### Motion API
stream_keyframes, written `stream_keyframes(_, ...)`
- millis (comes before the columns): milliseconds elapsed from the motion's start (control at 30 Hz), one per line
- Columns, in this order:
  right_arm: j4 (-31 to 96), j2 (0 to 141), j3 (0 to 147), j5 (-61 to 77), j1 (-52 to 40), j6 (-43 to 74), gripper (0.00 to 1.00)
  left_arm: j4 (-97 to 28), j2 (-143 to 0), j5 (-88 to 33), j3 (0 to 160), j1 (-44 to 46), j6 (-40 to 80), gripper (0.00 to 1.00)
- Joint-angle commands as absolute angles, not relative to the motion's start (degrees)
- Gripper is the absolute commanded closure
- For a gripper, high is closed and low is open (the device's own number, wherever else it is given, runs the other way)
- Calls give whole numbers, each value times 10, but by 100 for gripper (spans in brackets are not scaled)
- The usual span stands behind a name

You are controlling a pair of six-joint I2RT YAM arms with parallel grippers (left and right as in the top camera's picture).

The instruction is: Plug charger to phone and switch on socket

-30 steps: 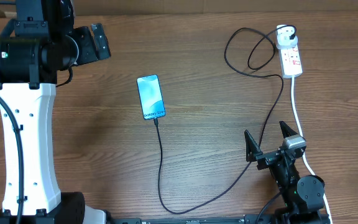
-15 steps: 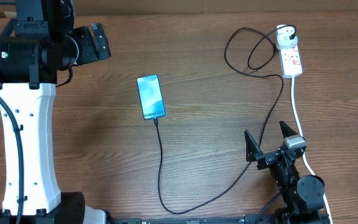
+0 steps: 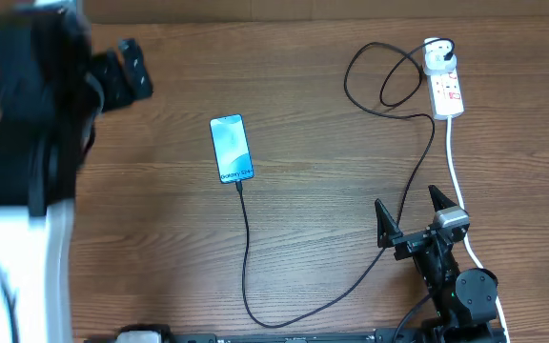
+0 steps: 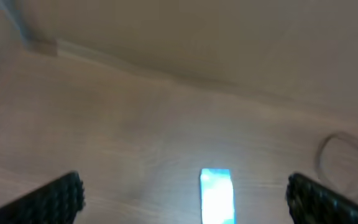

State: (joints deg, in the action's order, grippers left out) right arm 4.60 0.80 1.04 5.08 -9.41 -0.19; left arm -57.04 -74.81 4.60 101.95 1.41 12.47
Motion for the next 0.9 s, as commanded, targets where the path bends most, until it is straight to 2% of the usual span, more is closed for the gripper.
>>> stream_keyframes(0, 43, 2, 4, 45, -97, -1, 0, -491, -618, -36, 882, 15, -2, 0)
stream_keyframes(167, 43, 2, 4, 45, -97, -1, 0, -349, -461, -80, 679, 15, -90, 0)
stream_keyframes(600, 43, 2, 4, 45, -97, -1, 0, -51, -178, -57, 247, 15, -103, 0)
stream_keyframes(867, 43, 2, 4, 45, -97, -1, 0, 0, -68, -46, 89, 15, -129, 0)
